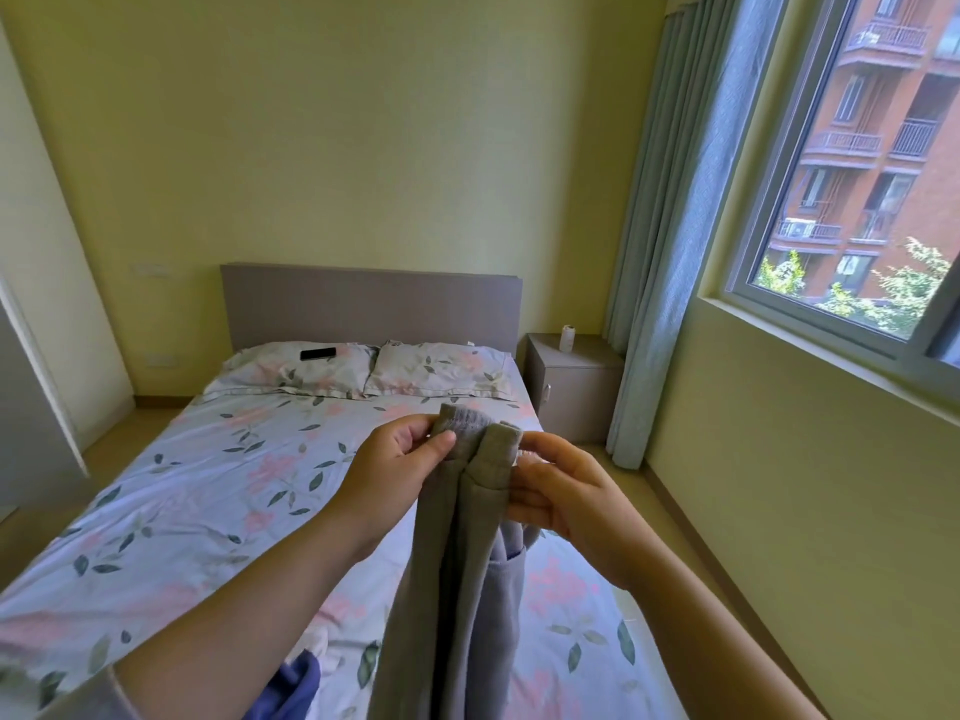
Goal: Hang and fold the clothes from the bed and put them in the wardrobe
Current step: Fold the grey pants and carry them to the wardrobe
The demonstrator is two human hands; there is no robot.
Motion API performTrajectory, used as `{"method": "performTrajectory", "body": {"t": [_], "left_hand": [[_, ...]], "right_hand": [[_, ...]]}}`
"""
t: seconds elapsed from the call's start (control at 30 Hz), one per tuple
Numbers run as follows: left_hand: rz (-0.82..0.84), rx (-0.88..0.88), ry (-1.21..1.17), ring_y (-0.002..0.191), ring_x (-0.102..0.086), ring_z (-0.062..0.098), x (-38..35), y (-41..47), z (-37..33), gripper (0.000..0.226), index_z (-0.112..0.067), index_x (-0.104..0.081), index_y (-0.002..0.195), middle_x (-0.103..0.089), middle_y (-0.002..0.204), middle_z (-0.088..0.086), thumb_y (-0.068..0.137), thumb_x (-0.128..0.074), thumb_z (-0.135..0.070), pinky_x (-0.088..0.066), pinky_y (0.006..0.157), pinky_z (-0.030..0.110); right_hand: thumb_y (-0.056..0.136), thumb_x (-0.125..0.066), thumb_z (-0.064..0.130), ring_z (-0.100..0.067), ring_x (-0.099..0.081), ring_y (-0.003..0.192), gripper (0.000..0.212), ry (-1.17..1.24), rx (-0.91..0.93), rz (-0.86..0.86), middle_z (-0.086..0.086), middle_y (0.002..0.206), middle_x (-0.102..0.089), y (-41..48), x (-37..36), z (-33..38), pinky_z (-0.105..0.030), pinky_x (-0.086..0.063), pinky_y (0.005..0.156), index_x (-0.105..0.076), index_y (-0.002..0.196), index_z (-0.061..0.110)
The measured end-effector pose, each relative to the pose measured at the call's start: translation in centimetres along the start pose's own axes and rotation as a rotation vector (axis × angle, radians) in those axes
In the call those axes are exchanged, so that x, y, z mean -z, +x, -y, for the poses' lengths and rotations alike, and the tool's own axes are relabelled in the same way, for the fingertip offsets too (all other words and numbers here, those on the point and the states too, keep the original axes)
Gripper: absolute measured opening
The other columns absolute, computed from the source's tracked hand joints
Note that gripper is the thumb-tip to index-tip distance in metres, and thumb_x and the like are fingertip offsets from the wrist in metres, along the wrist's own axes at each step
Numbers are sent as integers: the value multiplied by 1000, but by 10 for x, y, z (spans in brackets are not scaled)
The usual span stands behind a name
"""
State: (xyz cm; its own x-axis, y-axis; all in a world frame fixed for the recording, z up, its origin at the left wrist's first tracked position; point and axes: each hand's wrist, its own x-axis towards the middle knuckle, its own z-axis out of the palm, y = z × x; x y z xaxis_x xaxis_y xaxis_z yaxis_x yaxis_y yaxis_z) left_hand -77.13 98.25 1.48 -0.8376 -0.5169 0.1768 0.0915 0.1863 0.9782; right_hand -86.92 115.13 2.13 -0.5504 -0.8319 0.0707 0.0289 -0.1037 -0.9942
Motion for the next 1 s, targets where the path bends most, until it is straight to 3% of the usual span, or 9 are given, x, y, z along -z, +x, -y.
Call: {"method": "performTrajectory", "body": {"t": [0.13, 0.2, 0.27, 0.37, 0.53, 0.63, 0.8, 0.93, 1.0], "left_hand": [[62, -18, 19, 103, -67, 26, 0, -6, -2, 23, -18, -71, 111, -74, 104, 3, 99, -52, -20, -53, 93, 45], [29, -30, 21, 96, -69, 27, 0, -9, -2, 23, -17, -73, 106, -75, 98, 5, 99, -52, -18, -57, 87, 46], [42, -11, -11, 90, -70, 27, 4, -10, -2, 23, -15, -75, 101, -75, 94, 9, 98, -52, -16, -60, 80, 41], [126, 36, -95, 87, -72, 25, 10, -12, -1, 23, -14, -75, 102, -75, 96, 13, 98, -53, -16, -58, 72, 30], [127, 30, -170, 92, -72, 24, 14, -15, 10, 20, -16, -75, 102, -75, 100, 12, 90, -60, -20, -58, 73, 27], [113, 24, -190, 94, -72, 26, 18, -15, 12, 26, -14, -74, 106, -75, 100, 11, 85, -63, -24, -59, 74, 29], [26, 20, -165, 97, -71, 25, 11, -14, 15, 21, -11, -71, 109, -75, 100, 8, 91, -61, -16, -58, 79, 33], [43, 39, -234, 102, -69, 22, 14, -20, 16, 25, -19, -72, 110, -74, 105, 5, 87, -64, -27, -56, 83, 34], [67, 3, -145, 105, -68, 18, 13, -22, 16, 40, -21, -69, 114, -73, 109, 0, 77, -71, -35, -56, 87, 34]], "right_hand": [[74, -72, 40, -22, -73, 76, 45, -368, 149, -125, -5, 80, -74, 6, -4, -4, -32, -61, 69, -52, 109, 19], [60, -72, 59, -21, -68, 70, 57, -571, 236, -250, -4, 74, -69, 10, -5, -6, -36, -61, 67, -53, 103, 26], [56, -69, 66, -22, -64, 72, 58, -608, 283, -288, -2, 73, -66, 13, -5, -11, -42, -59, 71, -57, 98, 28], [57, -68, 66, -17, -61, 76, 54, -591, 299, -285, 3, 79, -65, 16, -5, -15, -40, -58, 75, -61, 95, 30], [60, -62, 67, -11, -56, 100, 46, -699, 210, -209, 12, 103, -57, 24, -6, -15, -28, -52, 90, -60, 93, 35], [67, -59, 66, -14, -60, 91, 45, -693, 246, -155, 11, 89, -61, 25, -9, -15, -32, -56, 85, -63, 88, 26], [72, -60, 65, -20, -59, 75, 49, -535, 350, -243, 3, 72, -61, 28, -13, -19, -38, -55, 71, -63, 81, 17], [84, -66, 47, -9, -57, 69, 24, -532, 355, -318, 11, 69, -61, 37, -22, -25, -23, -53, 66, -62, 78, 23], [86, -67, 42, -7, -57, 69, 20, -531, 375, -346, 13, 70, -62, 39, -25, -28, -19, -51, 64, -61, 77, 26]]}}
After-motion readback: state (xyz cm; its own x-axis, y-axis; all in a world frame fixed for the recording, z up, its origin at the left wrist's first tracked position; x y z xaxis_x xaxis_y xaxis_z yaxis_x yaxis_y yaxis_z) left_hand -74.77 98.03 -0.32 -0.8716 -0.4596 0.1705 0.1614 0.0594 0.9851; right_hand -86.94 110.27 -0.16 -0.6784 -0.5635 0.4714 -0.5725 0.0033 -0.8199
